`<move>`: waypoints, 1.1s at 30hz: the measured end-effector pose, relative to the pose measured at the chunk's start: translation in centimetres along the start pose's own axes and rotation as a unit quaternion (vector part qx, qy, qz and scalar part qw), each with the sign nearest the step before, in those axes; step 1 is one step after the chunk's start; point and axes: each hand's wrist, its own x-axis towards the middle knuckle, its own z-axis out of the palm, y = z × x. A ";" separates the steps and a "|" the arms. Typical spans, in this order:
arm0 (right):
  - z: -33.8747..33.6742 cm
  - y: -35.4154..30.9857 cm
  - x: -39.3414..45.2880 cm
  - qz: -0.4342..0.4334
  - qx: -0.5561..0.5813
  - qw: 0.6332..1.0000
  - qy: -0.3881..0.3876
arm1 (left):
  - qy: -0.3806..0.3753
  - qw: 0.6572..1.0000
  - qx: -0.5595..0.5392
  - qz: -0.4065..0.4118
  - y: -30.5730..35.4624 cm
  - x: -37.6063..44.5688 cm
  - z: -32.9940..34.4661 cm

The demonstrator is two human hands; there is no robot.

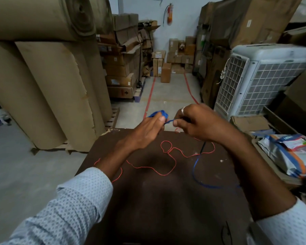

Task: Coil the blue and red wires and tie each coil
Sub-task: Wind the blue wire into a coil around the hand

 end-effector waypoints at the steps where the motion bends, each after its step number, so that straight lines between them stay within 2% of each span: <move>1: -0.6 0.6 0.0 0.002 -0.016 1.000 0.026 | -0.009 1.000 0.003 0.004 0.3 -0.2 -0.1; 4: -1.9 2.9 0.7 0.015 -0.003 0.995 0.098 | -0.032 0.999 -0.028 -0.001 0.9 -0.5 0.0; 6: -1.5 4.5 1.4 0.004 0.053 0.991 0.119 | -0.065 0.989 -0.130 -0.029 1.4 -0.3 0.2; 9: 1.3 6.2 2.0 -0.018 0.160 0.978 0.134 | -0.087 0.946 -0.305 -0.067 2.1 0.2 -0.2; 12: 5.1 6.9 1.6 0.005 0.258 0.955 0.144 | -0.035 0.904 -0.421 -0.064 2.6 0.3 -0.6; 15: 8.9 5.6 0.7 0.029 0.316 0.941 0.117 | 0.018 0.845 -0.532 -0.043 2.6 0.4 -0.8; 17: 10.8 4.3 0.1 0.051 0.314 0.944 0.089 | 0.063 0.821 -0.566 -0.034 2.3 0.8 -0.8; 20: 12.2 2.6 -0.7 0.075 0.262 0.961 0.038 | 0.136 0.807 -0.573 -0.041 1.4 1.2 -0.6; 23: 11.6 0.8 -1.7 0.054 0.208 0.977 -0.008 | 0.214 0.811 -0.540 -0.067 -0.1 1.6 -0.8; 26: 9.5 -0.9 -2.5 -0.006 0.157 0.988 -0.004 | 0.237 0.855 -0.449 -0.105 -1.7 1.7 -1.0; 29: 7.2 -2.1 -2.6 -0.051 0.116 0.992 0.005 | 0.218 0.884 -0.395 -0.121 -2.4 1.6 -0.4; 33: 4.1 -2.1 -1.8 -0.054 0.076 0.993 0.066 | 0.148 0.929 -0.314 -0.126 -2.6 0.9 1.3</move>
